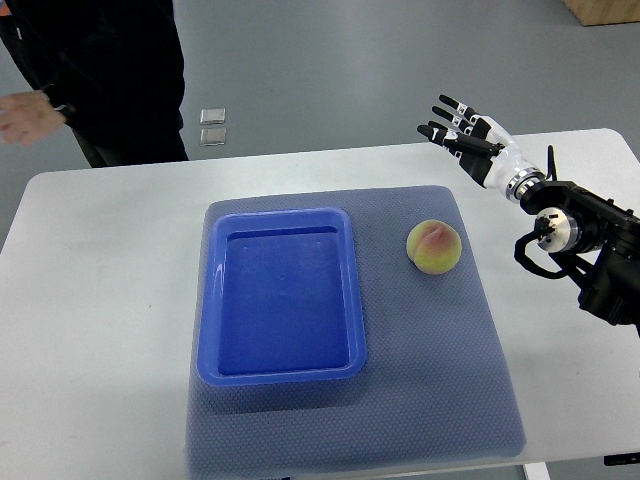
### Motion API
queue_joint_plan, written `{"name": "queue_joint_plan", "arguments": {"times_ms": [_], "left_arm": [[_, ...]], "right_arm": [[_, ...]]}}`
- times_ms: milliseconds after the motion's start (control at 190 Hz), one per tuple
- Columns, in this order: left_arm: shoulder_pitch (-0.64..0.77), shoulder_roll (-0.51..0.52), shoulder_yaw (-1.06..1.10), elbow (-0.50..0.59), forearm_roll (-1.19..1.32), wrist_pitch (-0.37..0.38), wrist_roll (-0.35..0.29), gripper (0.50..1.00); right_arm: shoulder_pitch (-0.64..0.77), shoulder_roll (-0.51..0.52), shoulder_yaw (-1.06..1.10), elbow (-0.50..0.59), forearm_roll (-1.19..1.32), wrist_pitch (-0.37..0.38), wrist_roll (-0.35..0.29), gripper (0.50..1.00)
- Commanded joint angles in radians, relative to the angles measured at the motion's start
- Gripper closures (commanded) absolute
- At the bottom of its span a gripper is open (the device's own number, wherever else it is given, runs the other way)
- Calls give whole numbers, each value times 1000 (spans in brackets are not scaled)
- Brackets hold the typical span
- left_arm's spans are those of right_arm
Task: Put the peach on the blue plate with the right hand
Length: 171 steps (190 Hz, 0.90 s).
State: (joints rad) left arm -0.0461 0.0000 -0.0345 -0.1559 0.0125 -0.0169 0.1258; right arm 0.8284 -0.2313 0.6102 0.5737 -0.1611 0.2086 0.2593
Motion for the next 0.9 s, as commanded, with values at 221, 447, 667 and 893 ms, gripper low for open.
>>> {"name": "queue_joint_plan", "arguments": {"times_ms": [221,447,667,893], "left_arm": [[0,0,1,1,0,0,0,500],[0,0,-1,1,0,0,0,500],[0,0,-2,1,0,0,0,500],[0,0,-2,2,0,0,0,500]], "right_arm": [[5,-5,-1,0,0,0,0,572],[6,-6,-6,0,0,6,0,572],[6,-6,-6,0,-8,38,0,572],[9,-11,-9,0,-9,40,2,572]]}}
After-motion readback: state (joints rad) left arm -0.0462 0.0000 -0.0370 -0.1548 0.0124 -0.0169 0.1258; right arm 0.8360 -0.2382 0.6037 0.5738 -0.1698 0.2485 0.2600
